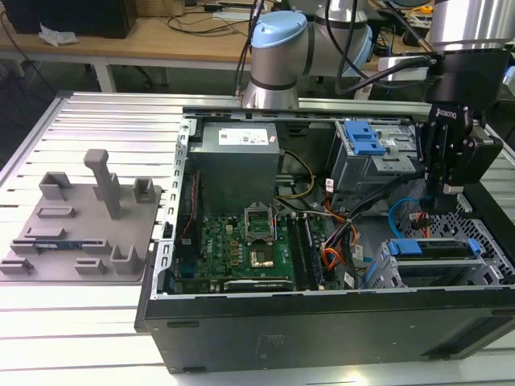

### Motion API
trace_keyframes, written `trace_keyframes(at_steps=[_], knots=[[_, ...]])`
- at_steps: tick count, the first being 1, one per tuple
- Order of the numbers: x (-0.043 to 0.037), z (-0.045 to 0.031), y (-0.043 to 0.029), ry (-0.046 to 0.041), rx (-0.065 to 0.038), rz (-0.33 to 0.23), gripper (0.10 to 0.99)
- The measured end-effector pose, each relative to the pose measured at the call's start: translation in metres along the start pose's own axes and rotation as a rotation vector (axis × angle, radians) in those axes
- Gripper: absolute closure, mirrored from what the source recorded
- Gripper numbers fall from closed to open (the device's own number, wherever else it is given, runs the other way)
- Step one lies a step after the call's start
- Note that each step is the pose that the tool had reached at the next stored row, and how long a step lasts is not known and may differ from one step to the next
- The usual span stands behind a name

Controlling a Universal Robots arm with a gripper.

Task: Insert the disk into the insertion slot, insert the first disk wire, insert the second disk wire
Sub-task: 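Insert the first disk wire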

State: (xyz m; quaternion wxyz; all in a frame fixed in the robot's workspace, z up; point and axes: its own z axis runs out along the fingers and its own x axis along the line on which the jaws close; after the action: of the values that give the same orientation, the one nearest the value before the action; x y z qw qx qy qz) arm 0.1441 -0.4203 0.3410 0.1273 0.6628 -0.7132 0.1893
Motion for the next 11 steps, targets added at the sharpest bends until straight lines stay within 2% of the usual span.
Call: trace_keyframes(at_steps=[3, 5, 6, 7, 11], knots=[[-0.0018, 0.0, 0.0002, 0.0073, 0.003, -0.005, 0.753], [-0.0024, 0.0001, 0.0002, 0.0115, 0.004, -0.006, 0.882], [-0.0029, 0.0003, 0.0003, 0.0173, 0.005, -0.008, 0.882], [-0.0031, 0.0004, 0.0003, 0.0198, 0.005, -0.009, 0.922], [-0.0035, 0.0008, 0.0004, 0.0289, 0.007, -0.01, 0.922]])
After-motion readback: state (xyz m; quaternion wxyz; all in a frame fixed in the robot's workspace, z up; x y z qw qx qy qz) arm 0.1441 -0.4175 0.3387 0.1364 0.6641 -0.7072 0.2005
